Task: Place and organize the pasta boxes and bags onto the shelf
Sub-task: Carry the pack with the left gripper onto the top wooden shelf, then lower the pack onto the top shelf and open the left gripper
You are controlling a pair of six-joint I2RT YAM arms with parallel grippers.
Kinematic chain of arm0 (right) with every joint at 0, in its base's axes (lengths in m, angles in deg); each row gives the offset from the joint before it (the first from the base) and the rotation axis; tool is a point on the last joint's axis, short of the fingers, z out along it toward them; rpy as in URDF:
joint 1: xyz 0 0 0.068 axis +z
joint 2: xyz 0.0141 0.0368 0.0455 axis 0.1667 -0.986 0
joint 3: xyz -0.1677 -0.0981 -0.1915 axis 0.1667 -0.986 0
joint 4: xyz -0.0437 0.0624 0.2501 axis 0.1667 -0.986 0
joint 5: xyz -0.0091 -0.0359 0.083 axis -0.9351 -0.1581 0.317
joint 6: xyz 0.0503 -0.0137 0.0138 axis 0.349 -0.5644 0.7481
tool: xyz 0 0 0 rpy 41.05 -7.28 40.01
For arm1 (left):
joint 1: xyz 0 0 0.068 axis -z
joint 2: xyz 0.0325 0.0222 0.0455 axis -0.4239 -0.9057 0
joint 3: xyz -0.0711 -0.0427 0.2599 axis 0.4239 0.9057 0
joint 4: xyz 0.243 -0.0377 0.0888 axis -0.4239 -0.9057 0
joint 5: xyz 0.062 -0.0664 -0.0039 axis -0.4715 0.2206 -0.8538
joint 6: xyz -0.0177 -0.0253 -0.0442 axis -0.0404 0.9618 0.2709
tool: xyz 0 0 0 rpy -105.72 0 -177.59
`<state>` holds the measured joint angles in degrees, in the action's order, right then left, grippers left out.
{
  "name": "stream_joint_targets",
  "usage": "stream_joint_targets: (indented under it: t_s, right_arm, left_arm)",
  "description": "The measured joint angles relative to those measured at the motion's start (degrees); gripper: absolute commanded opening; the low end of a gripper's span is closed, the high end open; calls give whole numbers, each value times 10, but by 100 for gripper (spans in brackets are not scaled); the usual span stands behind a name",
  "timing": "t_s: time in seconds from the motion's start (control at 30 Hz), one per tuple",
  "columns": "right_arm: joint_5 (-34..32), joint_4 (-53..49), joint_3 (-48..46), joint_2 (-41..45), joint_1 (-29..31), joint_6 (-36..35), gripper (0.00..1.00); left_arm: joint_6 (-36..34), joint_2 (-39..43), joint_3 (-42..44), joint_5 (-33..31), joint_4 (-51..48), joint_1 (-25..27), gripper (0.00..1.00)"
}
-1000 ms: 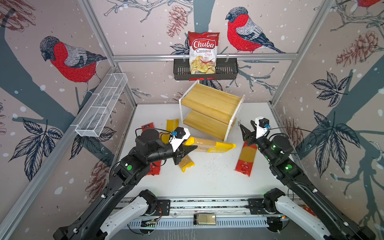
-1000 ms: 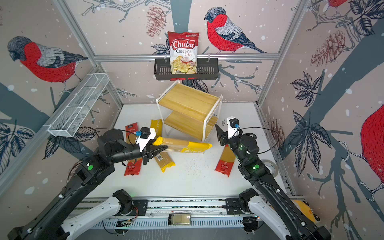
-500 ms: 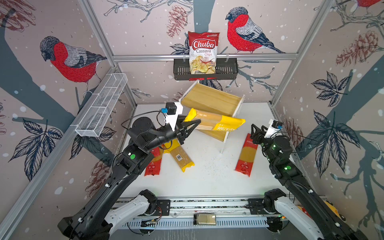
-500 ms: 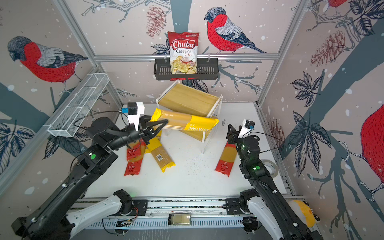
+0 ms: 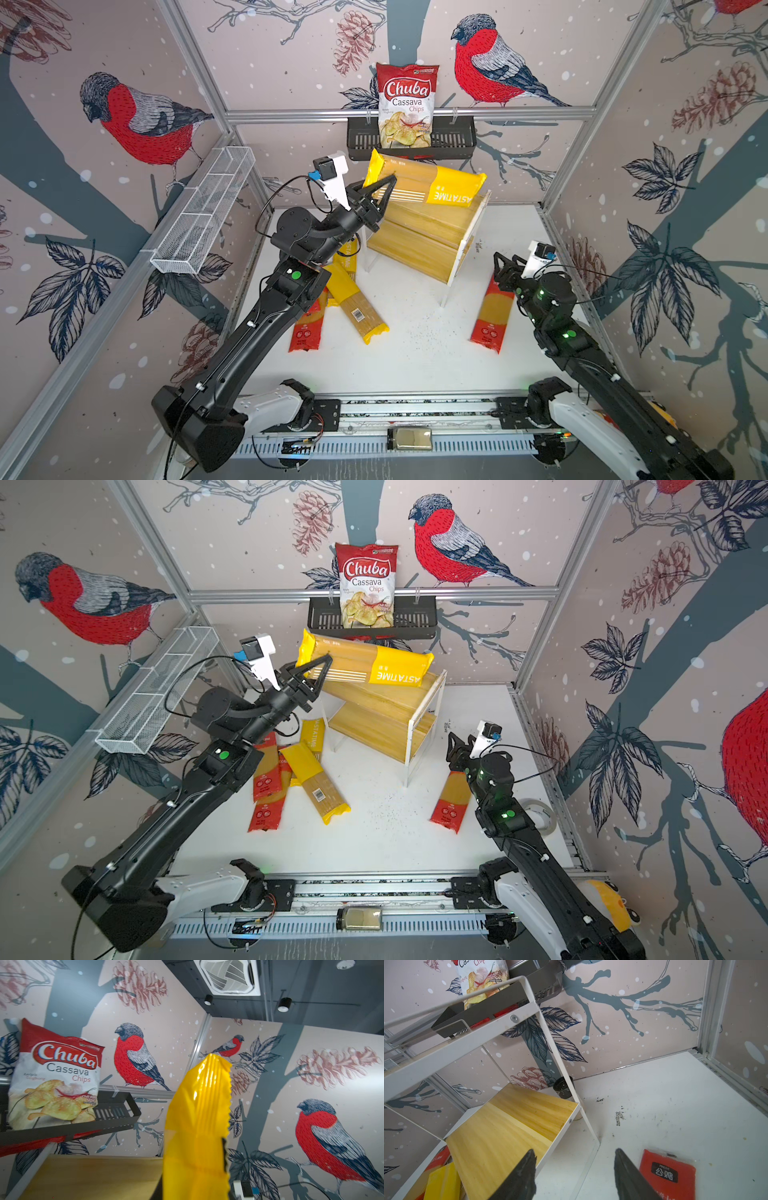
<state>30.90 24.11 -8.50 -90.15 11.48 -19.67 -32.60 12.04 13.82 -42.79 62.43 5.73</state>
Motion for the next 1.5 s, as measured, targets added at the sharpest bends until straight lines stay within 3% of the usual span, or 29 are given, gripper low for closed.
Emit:
stream_joint_targets:
  t_s: [0.23, 0.43, 0.63, 0.73, 0.83, 0.93, 1.07, 1.17, 1.27, 1.5]
  right_arm:
    - [-14, 0, 9, -13, 41, 12, 60]
    - [-35, 2, 18, -41, 83, 13, 60]
    - [-47, 14, 21, -70, 101, 13, 60]
    - [-49, 20, 26, -83, 104, 14, 60]
    - [-49, 26, 31, -92, 105, 14, 60]
    - [-49, 30, 32, -97, 105, 14, 60]
    - [-49, 30, 35, -102, 105, 14, 60]
    - [-49, 33, 36, -101, 106, 12, 60]
    - [-49, 35, 36, -97, 106, 12, 60]
    - [-50, 44, 29, -94, 119, 14, 59]
  left_arm:
    - [61, 0, 88, -153, 35, -4, 0]
    - [140, 8, 193, -258, 141, -4, 0]
    - [224, -18, 220, -324, 182, 32, 11]
    - [251, -32, 219, -341, 185, 53, 29]
    - [258, -37, 218, -355, 182, 73, 35]
    - [270, -40, 219, -356, 170, 80, 40]
    - [287, -42, 223, -362, 156, 80, 59]
    - [287, -36, 221, -340, 130, 80, 68]
    - [286, -21, 210, -278, 81, 62, 71]
    - [306, -3, 216, -79, 30, -35, 78]
